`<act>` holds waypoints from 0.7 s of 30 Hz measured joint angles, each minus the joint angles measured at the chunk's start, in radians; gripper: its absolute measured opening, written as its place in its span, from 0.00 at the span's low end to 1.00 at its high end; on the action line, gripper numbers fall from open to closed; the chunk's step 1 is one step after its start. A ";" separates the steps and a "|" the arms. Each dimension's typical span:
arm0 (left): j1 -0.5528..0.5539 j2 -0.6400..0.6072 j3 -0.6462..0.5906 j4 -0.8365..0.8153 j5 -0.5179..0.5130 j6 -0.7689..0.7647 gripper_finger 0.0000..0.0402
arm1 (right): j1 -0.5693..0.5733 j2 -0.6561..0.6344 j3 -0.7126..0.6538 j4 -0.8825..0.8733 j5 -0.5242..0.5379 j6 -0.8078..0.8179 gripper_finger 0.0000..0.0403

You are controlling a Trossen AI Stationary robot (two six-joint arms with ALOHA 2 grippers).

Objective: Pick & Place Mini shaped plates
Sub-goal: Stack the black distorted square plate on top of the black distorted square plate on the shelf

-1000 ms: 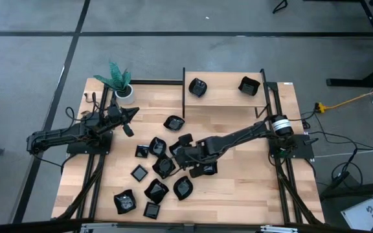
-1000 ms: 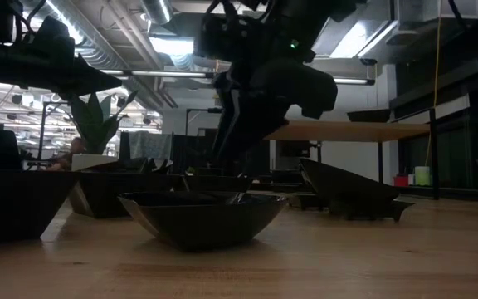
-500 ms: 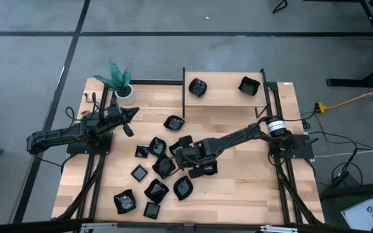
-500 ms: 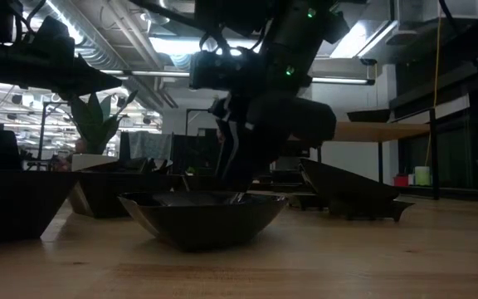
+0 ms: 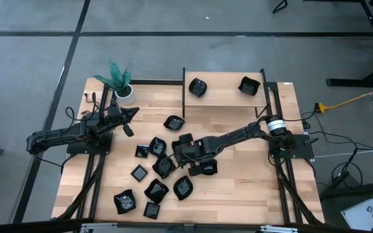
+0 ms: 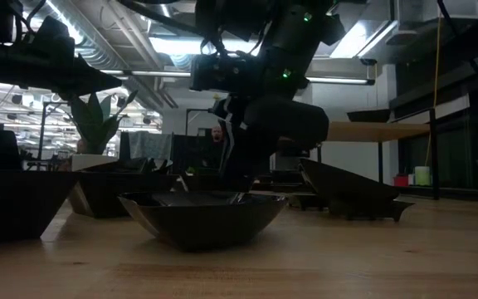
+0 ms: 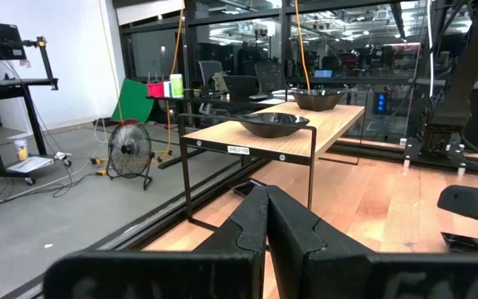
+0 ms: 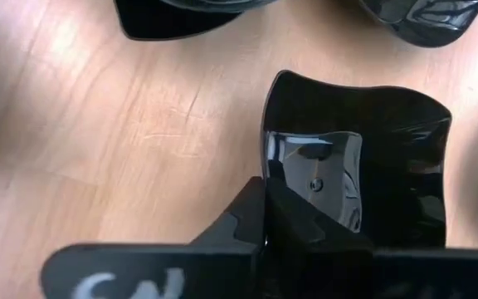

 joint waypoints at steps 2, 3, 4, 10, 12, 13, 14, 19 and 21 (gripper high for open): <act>0.000 0.000 0.000 0.000 0.000 0.000 0.01 | 0.000 -0.001 0.000 0.000 0.000 0.000 0.03; 0.000 0.000 0.000 0.000 0.000 0.000 0.01 | 0.000 -0.001 0.000 0.000 0.000 0.000 0.04; 0.000 0.000 0.000 0.000 0.000 0.000 0.01 | -0.001 -0.001 0.000 0.000 -0.001 0.000 0.04; 0.000 0.000 0.000 0.000 0.000 0.000 0.01 | -0.007 -0.011 0.000 0.000 -0.005 -0.003 0.01; 0.000 0.000 0.000 0.000 0.000 0.000 0.01 | -0.009 -0.021 0.000 -0.001 -0.008 -0.003 0.02; 0.000 0.000 0.000 0.000 0.000 0.000 0.01 | -0.009 -0.028 0.000 -0.001 -0.014 -0.008 0.03; 0.000 0.000 0.000 0.000 0.000 0.000 0.01 | -0.010 -0.036 0.000 -0.001 -0.015 -0.015 0.02; 0.000 0.000 0.000 0.000 0.000 0.000 0.01 | -0.010 -0.073 0.000 -0.015 -0.026 -0.043 0.01; 0.000 0.000 0.000 0.000 0.000 0.000 0.01 | -0.010 -0.094 0.000 -0.024 -0.044 -0.052 0.02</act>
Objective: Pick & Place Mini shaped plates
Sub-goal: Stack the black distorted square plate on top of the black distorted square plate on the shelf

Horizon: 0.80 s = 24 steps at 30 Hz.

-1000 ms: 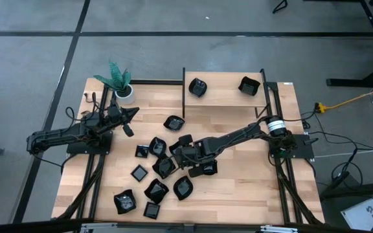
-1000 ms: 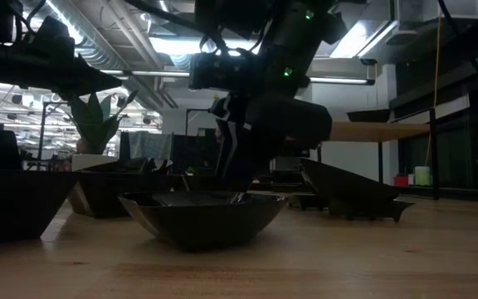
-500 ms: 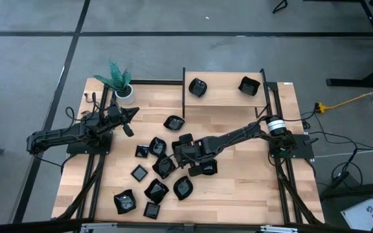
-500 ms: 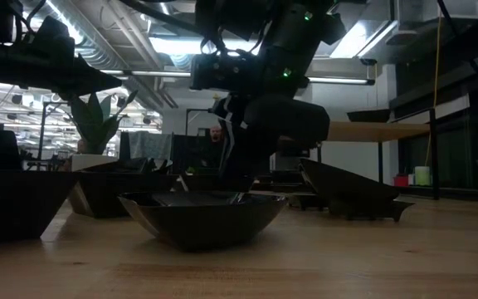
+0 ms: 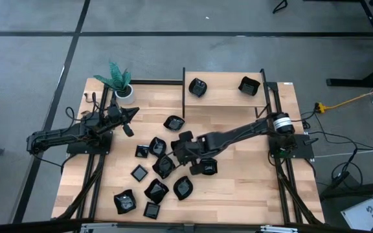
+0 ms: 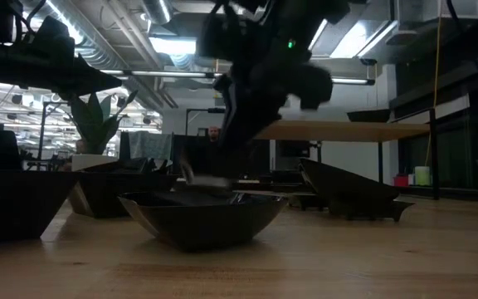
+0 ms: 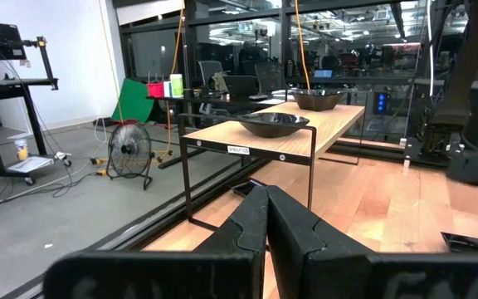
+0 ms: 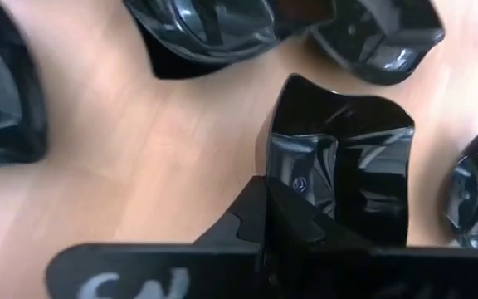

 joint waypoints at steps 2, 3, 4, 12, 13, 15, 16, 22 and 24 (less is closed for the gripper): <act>0.000 0.000 0.000 0.000 0.000 0.000 0.01 | -0.001 -0.021 0.000 -0.006 -0.014 -0.006 0.02; 0.000 0.000 0.000 0.000 0.000 0.000 0.01 | -0.001 -0.030 0.000 -0.015 -0.016 -0.008 0.02; 0.000 0.000 0.000 0.000 0.000 0.000 0.01 | -0.001 -0.039 0.000 -0.019 -0.015 -0.012 0.02; 0.000 0.000 0.000 0.000 0.000 0.000 0.01 | -0.019 -0.142 0.000 -0.120 -0.013 -0.057 0.02; 0.000 0.000 0.000 0.000 0.000 0.000 0.01 | -0.023 -0.159 0.000 -0.135 -0.013 -0.057 0.02; 0.000 0.000 0.000 0.000 0.000 0.000 0.01 | -0.033 -0.196 0.000 -0.152 -0.012 -0.062 0.02; 0.000 0.000 0.000 0.000 0.000 0.000 0.01 | -0.038 -0.214 0.000 -0.157 -0.012 -0.066 0.02; 0.000 0.000 0.000 0.000 0.000 0.000 0.01 | -0.077 -0.314 0.000 -0.205 -0.012 -0.071 0.02; 0.000 0.000 0.000 0.000 0.000 0.000 0.01 | -0.093 -0.343 0.000 -0.211 -0.012 -0.067 0.02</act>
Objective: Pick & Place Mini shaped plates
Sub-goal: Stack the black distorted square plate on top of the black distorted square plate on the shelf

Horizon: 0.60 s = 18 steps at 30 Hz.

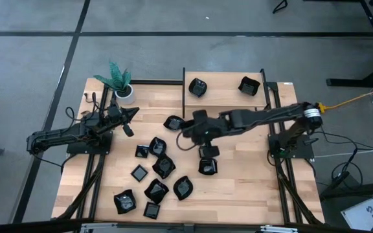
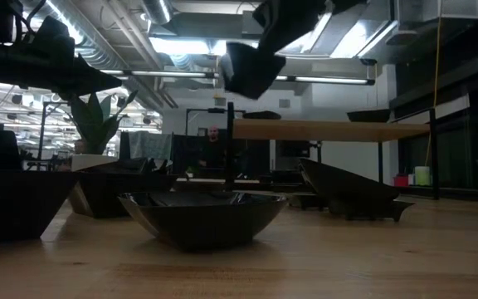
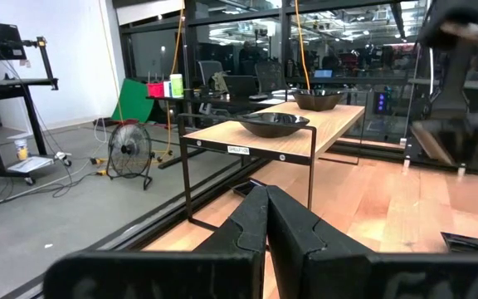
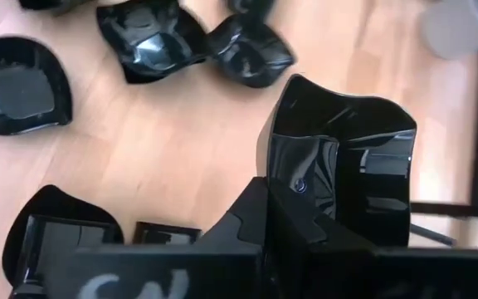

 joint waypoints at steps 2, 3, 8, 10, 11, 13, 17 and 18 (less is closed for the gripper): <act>0.000 0.000 0.000 0.000 0.000 0.000 0.01 | -0.015 -0.027 0.000 -0.014 0.000 0.001 0.01; 0.000 0.000 0.000 0.000 0.000 0.000 0.01 | -0.021 -0.038 0.000 -0.018 0.000 0.001 0.01; 0.000 0.000 0.000 0.000 0.000 0.000 0.01 | -0.050 -0.103 0.000 -0.042 0.070 0.006 0.02; 0.000 0.000 0.000 0.000 0.000 0.000 0.01 | -0.061 -0.128 0.000 -0.043 0.119 0.010 0.02; 0.000 0.000 0.000 0.000 0.000 0.000 0.01 | -0.068 -0.135 0.000 -0.043 0.138 0.011 0.02; 0.000 0.000 0.000 0.000 0.000 0.000 0.01 | -0.086 -0.153 0.000 -0.046 0.160 0.012 0.02; 0.000 0.000 0.000 0.000 0.000 0.000 0.01 | -0.135 -0.170 0.000 -0.050 0.169 0.018 0.01; 0.000 0.000 0.000 0.000 0.000 0.000 0.01 | -0.150 -0.172 0.000 -0.050 0.177 0.025 0.01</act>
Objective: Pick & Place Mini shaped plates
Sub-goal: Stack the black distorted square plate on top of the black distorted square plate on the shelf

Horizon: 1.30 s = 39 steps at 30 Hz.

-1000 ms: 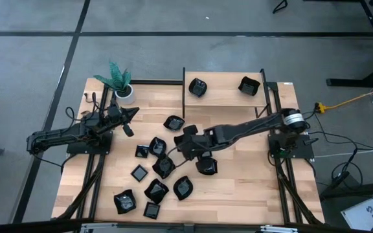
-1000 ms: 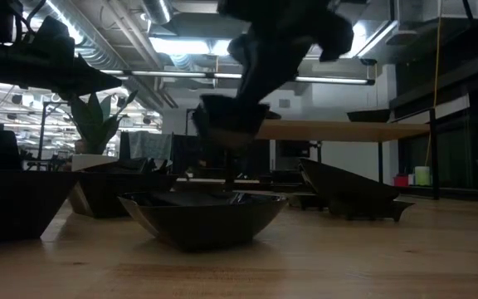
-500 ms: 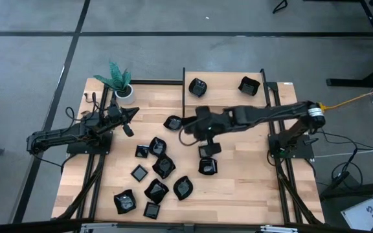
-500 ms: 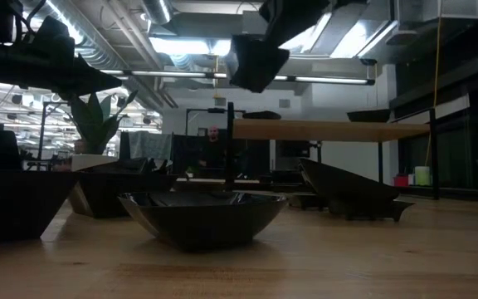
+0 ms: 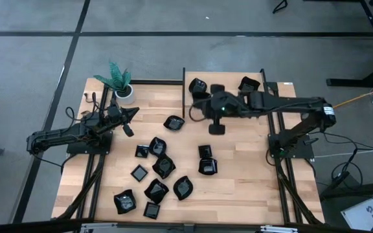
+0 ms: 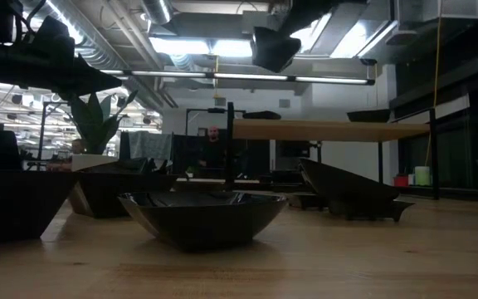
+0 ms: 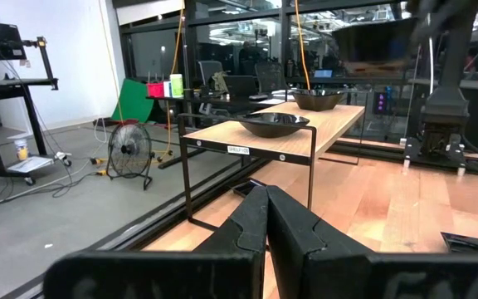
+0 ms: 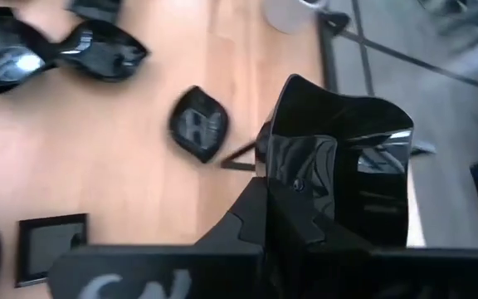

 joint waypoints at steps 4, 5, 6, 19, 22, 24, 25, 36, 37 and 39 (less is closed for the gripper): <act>0.000 0.000 0.000 0.000 0.000 0.000 0.01 | -0.067 -0.003 0.000 -0.023 0.032 0.023 0.02; 0.000 0.000 0.000 0.000 0.000 0.000 0.01 | -0.084 -0.003 0.000 -0.032 0.032 0.024 0.02; 0.000 0.000 0.000 0.000 0.000 0.000 0.01 | -0.100 -0.003 0.000 -0.042 0.032 0.024 0.02; 0.000 0.000 0.000 0.000 0.000 0.000 0.01 | -0.263 -0.023 0.000 -0.200 0.035 0.106 0.02; 0.000 0.000 0.000 0.000 0.000 0.000 0.01 | -0.282 -0.041 0.000 -0.229 0.082 0.128 0.01; 0.000 0.000 0.000 0.000 0.000 0.000 0.01 | -0.294 -0.055 0.000 -0.256 0.131 0.153 0.02; 0.000 0.000 0.000 0.000 0.000 0.000 0.01 | -0.301 -0.061 0.000 -0.271 0.148 0.168 0.02; 0.000 0.000 0.000 0.000 0.000 0.000 0.01 | -0.376 -0.105 -0.025 -0.429 0.163 0.225 0.02; 0.000 0.000 0.000 0.000 0.000 0.000 0.01 | -0.383 -0.112 -0.039 -0.430 0.164 0.216 0.03; 0.000 0.000 0.000 0.000 0.000 0.000 0.01 | -0.397 -0.128 -0.077 -0.430 0.164 0.195 0.04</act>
